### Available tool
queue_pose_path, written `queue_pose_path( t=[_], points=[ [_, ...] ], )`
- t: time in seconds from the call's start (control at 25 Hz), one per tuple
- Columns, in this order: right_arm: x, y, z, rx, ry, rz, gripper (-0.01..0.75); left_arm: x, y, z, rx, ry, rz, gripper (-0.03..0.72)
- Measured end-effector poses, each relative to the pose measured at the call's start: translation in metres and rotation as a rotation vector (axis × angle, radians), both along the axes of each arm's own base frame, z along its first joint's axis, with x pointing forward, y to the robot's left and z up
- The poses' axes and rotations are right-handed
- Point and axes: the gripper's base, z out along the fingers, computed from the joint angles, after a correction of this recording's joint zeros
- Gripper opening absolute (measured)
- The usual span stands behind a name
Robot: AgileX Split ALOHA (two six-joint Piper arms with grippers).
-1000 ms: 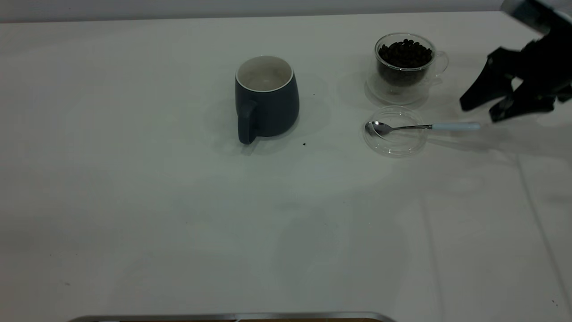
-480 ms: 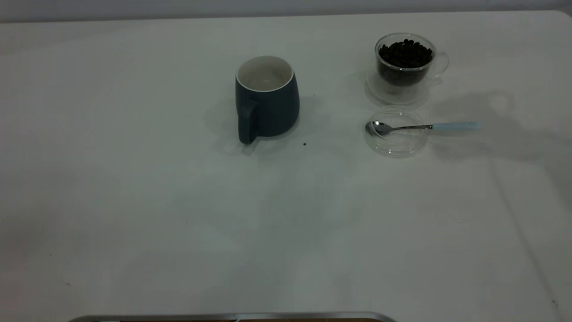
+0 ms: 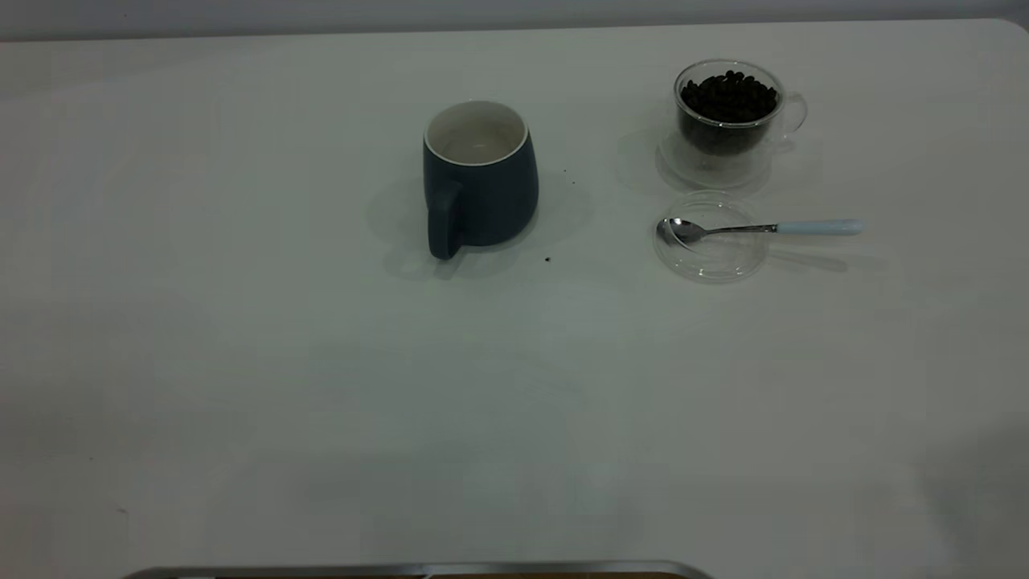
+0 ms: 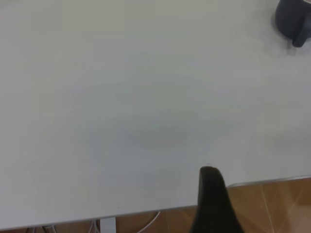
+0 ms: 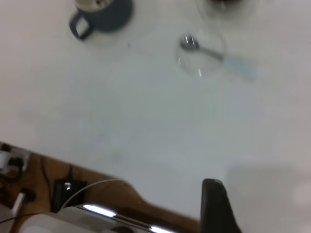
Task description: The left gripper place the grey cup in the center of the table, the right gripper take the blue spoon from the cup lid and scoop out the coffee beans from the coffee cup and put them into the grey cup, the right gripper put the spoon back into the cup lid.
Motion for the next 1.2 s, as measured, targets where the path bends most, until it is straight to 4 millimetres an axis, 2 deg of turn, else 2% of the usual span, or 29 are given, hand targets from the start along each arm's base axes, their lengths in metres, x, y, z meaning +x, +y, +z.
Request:
queue_pose_path(
  t=[0.12,0.24,0.32,0.52,0.68,0.96,1.2],
  points=[
    [-0.053,0.0,-0.022,-0.018,-0.081,-0.013,0.507,0.0,0.0,0.0,0.0,0.0,0.0,0.566],
    [-0.088,0.0,-0.049,-0.027,-0.128,-0.029,0.507,0.0,0.0,0.0,0.0,0.0,0.0,0.566],
    [-0.101,-0.002,-0.056,-0.042,-0.151,-0.047,0.507,0.0,0.0,0.0,0.0,0.0,0.0,0.566],
    [-0.118,-0.012,-0.056,-0.106,-0.248,-0.158,0.507,0.0,0.0,0.0,0.0,0.0,0.0,0.566],
    [-0.123,-0.02,-0.056,-0.128,-0.266,-0.272,0.507,0.0,0.0,0.0,0.001,0.0,-0.001,0.566],
    [-0.125,-0.022,-0.056,-0.13,-0.278,-0.295,0.507,0.0,0.0,0.0,0.001,0.0,-0.001,0.566],
    [-0.143,-0.021,-0.055,-0.113,-0.4,-0.306,0.507,0.0,0.0,0.0,0.001,0.0,-0.001,0.566]
  ],
)
